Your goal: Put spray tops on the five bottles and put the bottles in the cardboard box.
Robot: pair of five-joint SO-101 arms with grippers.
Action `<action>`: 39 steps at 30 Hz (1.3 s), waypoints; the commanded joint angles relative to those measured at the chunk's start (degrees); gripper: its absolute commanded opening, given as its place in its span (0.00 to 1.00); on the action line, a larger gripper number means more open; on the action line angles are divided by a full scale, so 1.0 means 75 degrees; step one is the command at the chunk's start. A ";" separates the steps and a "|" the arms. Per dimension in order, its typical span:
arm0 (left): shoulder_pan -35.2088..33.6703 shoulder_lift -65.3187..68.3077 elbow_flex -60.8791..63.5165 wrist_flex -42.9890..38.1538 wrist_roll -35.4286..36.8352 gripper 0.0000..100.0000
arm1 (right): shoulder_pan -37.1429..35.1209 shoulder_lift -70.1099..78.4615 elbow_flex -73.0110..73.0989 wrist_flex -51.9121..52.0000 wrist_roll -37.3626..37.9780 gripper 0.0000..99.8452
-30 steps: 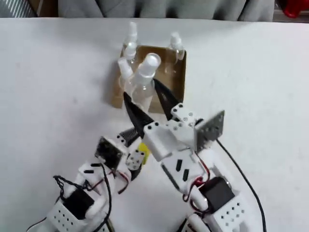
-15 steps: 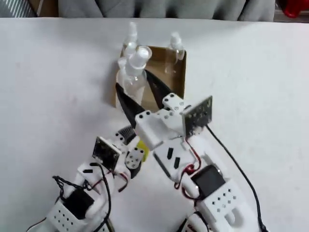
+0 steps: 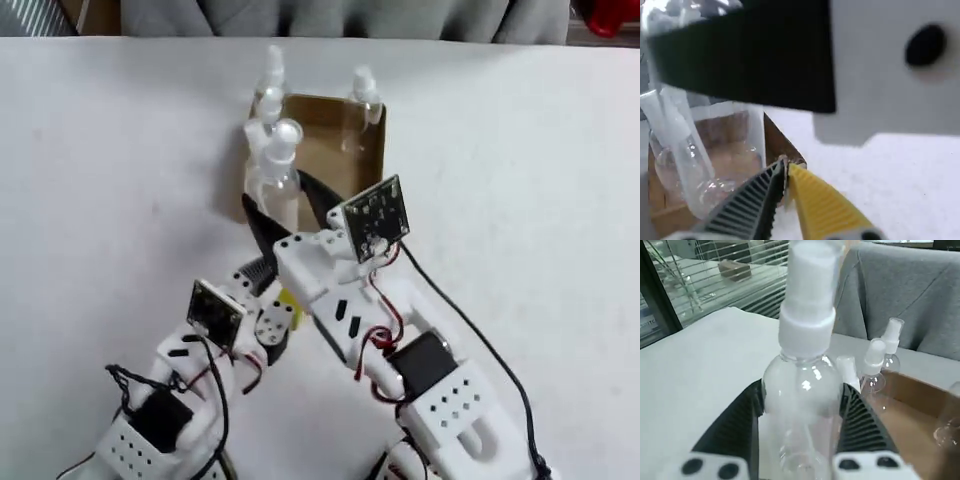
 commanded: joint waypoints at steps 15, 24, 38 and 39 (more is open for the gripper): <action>-0.0264 -0.0100 -0.0012 -0.0164 -0.0023 0.02 | 0.0006 -0.1729 -0.0305 0.1752 0.0000 0.01; -0.1764 -0.0100 -0.0082 0.0680 -0.0023 0.02 | 0.1213 -0.1647 -0.0305 0.1272 0.0023 0.01; -0.5456 -0.0100 -0.0023 0.2626 -0.0035 0.02 | 0.2538 -0.0158 -0.0340 0.0053 0.0023 0.01; -0.5609 -0.0100 -0.0023 0.2719 -0.0035 0.02 | 0.2608 -0.0018 -0.0340 -0.0041 0.0023 0.01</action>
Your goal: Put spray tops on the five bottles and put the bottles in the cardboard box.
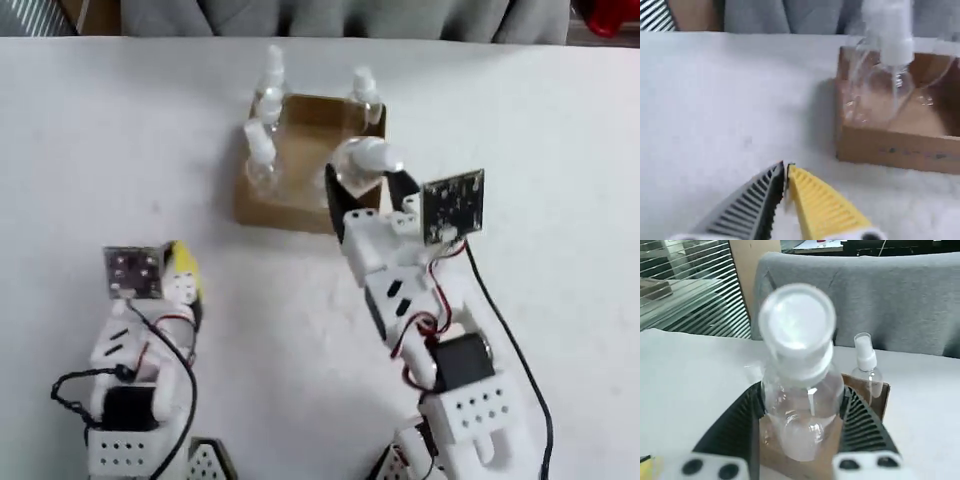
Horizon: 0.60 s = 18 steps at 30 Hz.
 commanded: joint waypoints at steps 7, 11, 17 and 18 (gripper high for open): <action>-0.1201 -0.0088 -0.0023 0.1254 -0.0692 0.02 | 0.0615 0.1354 -0.0305 -0.1213 0.0023 0.01; -0.1143 -0.0088 -0.0023 0.1688 -0.1887 0.02 | 0.0721 0.1963 -0.0305 -0.1752 0.0023 0.01; -0.1143 -0.0088 -0.0023 0.1829 -0.2040 0.02 | 0.0697 0.2760 -0.0305 -0.2362 0.0023 0.01; -0.1143 -0.0088 -0.0023 0.1829 -0.2040 0.02 | 0.0697 0.2925 -0.0305 -0.2491 0.0023 0.01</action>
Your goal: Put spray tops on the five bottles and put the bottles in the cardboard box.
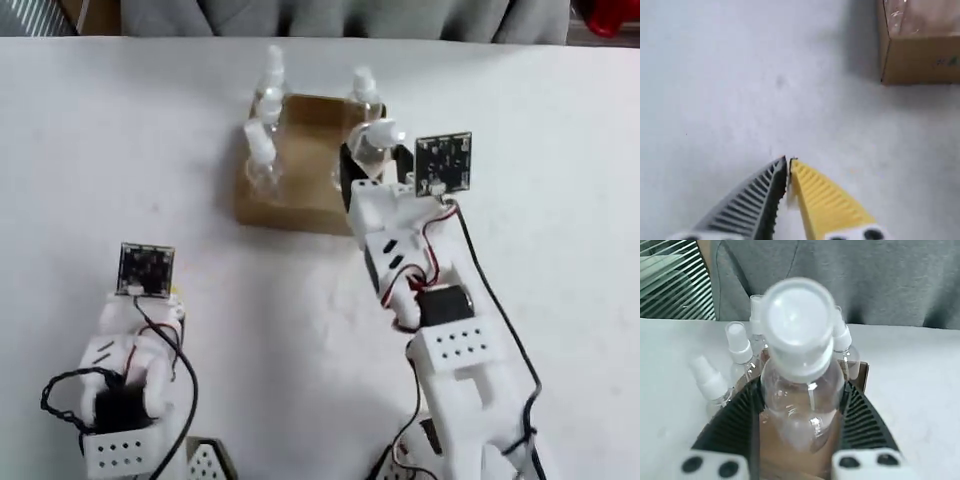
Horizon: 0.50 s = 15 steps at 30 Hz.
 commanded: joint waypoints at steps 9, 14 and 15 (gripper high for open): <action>-0.0053 -0.0088 -0.0023 0.0129 -0.0117 0.02 | 0.0158 0.1752 -0.0328 -0.1647 0.0258 0.01; -0.0053 -0.0088 -0.0023 0.0129 -0.0117 0.02 | 0.0100 0.2385 -0.0340 -0.2198 0.0692 0.01; -0.0053 -0.0088 -0.0023 0.0129 -0.0117 0.02 | 0.0100 0.2503 -0.0340 -0.2327 0.0703 0.01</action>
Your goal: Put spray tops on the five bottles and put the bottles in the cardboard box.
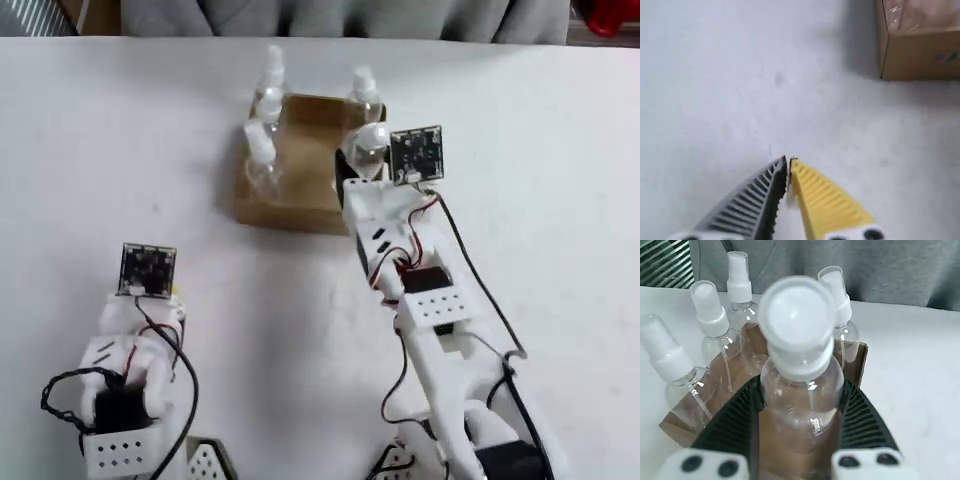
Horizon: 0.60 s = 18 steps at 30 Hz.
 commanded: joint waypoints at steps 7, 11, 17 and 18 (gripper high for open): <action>-0.0053 -0.0088 -0.0023 0.0035 -0.0047 0.02 | 0.0029 0.0779 -0.0527 -0.0920 0.0188 0.01; -0.0053 -0.0088 -0.0023 0.0035 -0.0047 0.02 | 0.0076 0.1412 -0.1137 -0.0662 0.0141 0.01; -0.0053 -0.0088 -0.0023 0.0035 -0.0047 0.02 | 0.0076 0.2292 -0.1629 -0.0709 0.0141 0.01; -0.0053 -0.0088 -0.0023 0.0035 -0.0047 0.02 | 0.0088 0.2421 -0.1711 -0.0709 0.0141 0.01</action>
